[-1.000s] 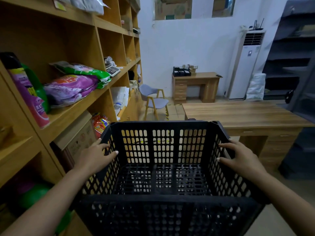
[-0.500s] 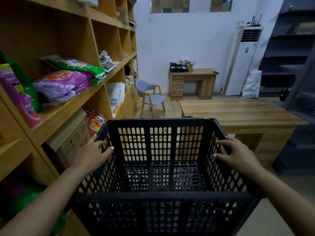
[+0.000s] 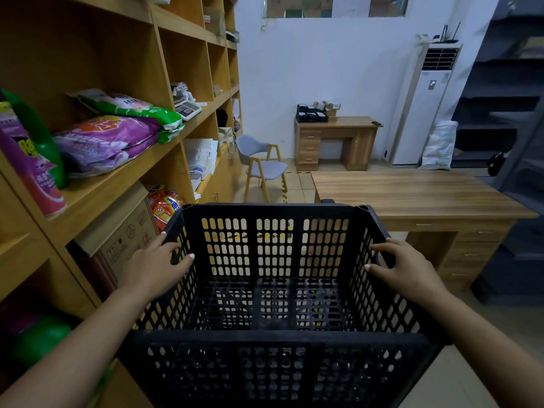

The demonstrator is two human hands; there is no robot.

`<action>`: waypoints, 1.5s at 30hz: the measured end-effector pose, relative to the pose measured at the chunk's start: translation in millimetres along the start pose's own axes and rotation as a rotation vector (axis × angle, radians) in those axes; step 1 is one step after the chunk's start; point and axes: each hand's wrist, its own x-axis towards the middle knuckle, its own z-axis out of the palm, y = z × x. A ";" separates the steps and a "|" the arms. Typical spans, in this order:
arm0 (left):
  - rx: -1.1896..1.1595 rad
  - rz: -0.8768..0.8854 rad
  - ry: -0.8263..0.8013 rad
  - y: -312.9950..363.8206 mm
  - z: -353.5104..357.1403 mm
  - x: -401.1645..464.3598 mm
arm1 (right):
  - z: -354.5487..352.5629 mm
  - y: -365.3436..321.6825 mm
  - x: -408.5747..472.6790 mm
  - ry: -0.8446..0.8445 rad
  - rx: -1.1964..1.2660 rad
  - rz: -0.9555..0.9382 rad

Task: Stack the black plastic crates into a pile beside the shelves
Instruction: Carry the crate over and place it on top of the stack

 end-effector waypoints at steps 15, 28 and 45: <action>0.146 0.017 -0.086 5.8 -8.3 -13.5 | -0.6 0.6 -9.1 -0.038 -0.118 0.001; 0.084 0.037 -0.063 -16.0 1.8 -30.7 | 3.7 5.3 -55.0 0.008 -0.220 0.067; 0.012 0.019 -0.079 -8.8 -5.8 -35.4 | 1.7 10.2 -33.4 0.012 -0.157 -0.013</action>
